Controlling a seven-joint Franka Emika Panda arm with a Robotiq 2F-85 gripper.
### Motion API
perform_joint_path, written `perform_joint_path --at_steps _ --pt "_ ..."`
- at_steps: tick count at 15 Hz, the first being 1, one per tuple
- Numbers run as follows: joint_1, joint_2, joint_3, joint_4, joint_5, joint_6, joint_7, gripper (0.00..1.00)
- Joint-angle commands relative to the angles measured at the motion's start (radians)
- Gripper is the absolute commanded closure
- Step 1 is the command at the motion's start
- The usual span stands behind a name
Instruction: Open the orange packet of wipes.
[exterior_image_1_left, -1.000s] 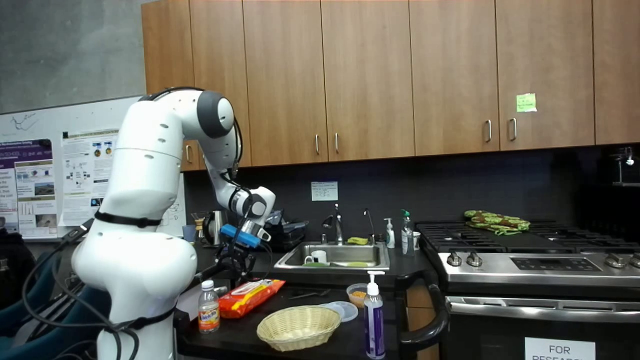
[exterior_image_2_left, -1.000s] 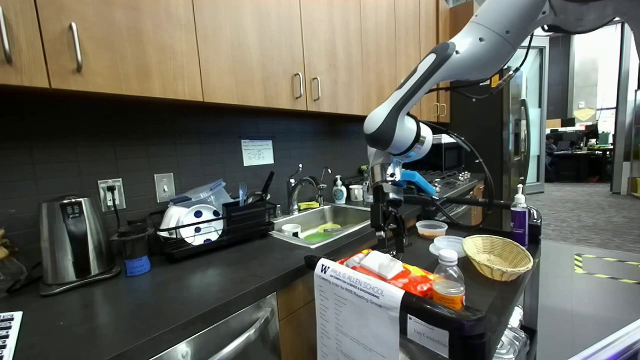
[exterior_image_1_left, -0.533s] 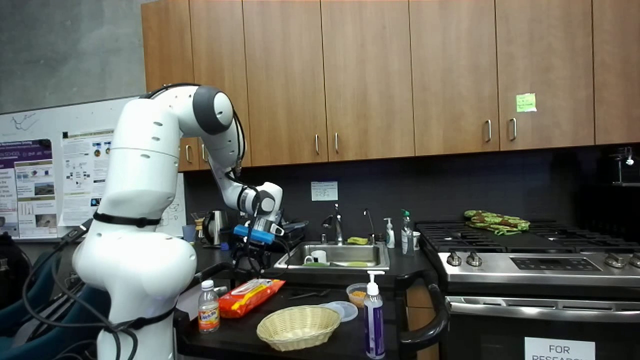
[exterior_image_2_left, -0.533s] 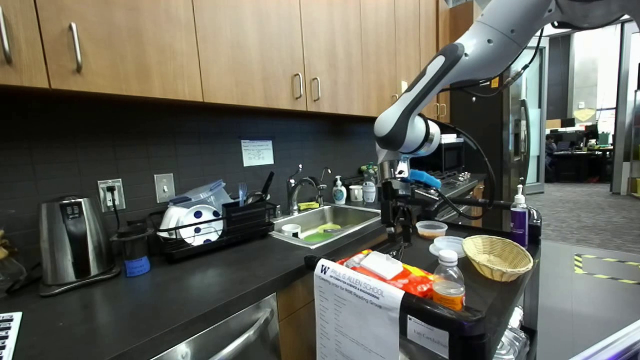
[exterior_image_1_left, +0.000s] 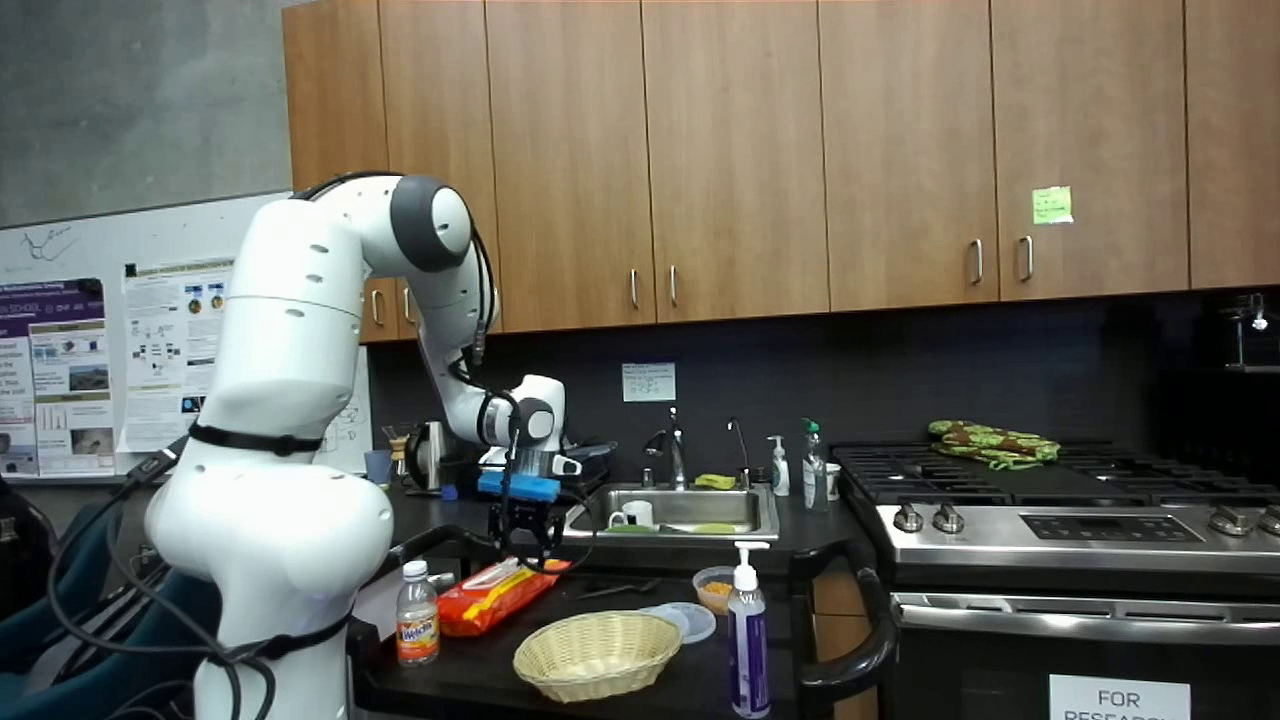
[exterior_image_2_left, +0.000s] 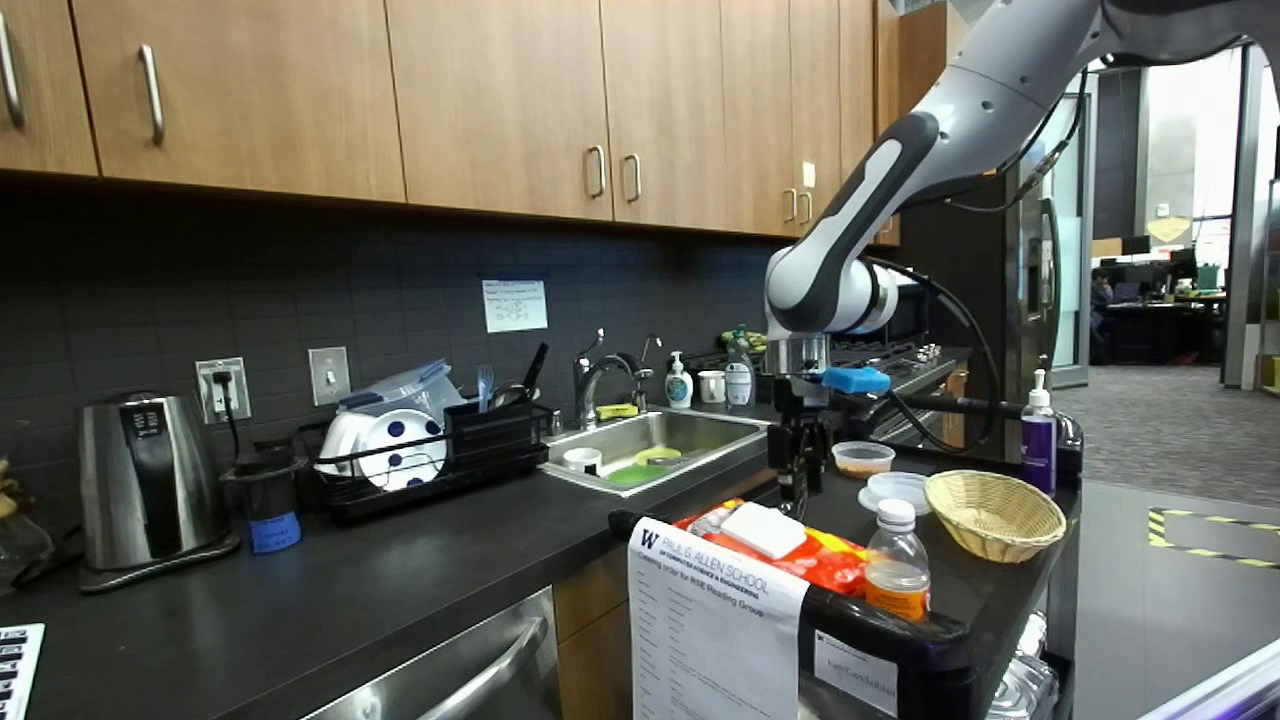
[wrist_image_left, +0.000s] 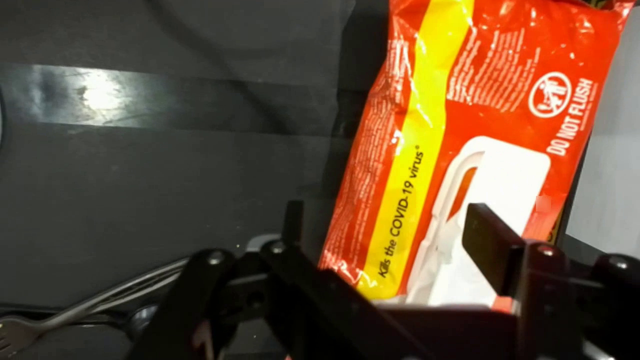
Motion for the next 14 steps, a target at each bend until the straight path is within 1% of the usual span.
perform_joint_path --at_steps 1,2,7,8,14 --pt "0.004 -0.011 -0.004 -0.029 -0.047 0.061 0.063 0.50" --pt "0.004 -0.011 -0.004 -0.033 -0.052 0.071 0.069 0.59" --pt "0.006 -0.007 -0.001 -0.055 -0.066 0.108 0.103 0.98" --pt "0.007 -0.007 0.001 -0.058 -0.064 0.109 0.106 1.00" --pt "0.019 -0.009 0.025 -0.071 -0.036 0.097 0.115 1.00"
